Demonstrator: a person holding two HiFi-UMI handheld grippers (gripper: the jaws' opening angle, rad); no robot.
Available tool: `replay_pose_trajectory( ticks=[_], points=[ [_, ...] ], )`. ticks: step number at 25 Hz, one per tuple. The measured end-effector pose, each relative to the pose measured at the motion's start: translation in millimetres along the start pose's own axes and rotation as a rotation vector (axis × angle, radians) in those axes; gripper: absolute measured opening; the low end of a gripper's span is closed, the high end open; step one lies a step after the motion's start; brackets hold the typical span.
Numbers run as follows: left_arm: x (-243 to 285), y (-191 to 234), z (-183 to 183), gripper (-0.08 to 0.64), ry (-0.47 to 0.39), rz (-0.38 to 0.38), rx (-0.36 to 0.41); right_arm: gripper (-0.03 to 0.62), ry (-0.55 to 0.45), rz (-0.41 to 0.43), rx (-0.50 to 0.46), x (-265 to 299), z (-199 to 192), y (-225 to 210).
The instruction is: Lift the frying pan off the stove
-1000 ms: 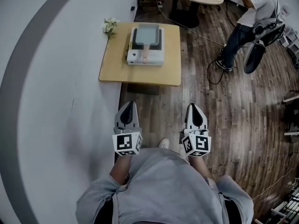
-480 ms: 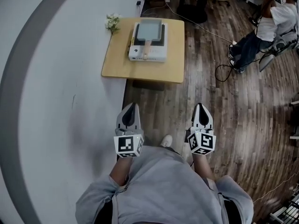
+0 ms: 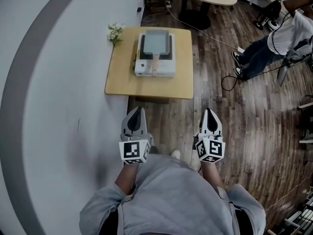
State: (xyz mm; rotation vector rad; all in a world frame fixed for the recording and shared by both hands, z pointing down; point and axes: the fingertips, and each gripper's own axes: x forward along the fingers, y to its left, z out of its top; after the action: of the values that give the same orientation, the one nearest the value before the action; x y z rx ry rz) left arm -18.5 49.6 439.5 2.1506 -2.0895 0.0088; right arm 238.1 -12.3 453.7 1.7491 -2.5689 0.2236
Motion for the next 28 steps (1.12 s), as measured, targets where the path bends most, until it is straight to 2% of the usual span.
replay_pose_trajectory(
  ticks=[6,11,21,28],
  points=[
    [39,55,14,0.005,-0.037,-0.017,-0.005,-0.002,-0.022,-0.007,-0.012,49,12,40],
    [59,82,20,0.005,-0.038,-0.043,-0.003,-0.002,-0.028,-0.009,-0.021,76,16,70],
    [78,111,16,0.005,-0.017,-0.077,-0.026,-0.002,0.015,0.02,0.001,108,-5,116],
    [102,117,9,0.005,0.003,-0.072,-0.038,-0.002,0.032,0.051,0.0,143,-8,116]
  ],
)
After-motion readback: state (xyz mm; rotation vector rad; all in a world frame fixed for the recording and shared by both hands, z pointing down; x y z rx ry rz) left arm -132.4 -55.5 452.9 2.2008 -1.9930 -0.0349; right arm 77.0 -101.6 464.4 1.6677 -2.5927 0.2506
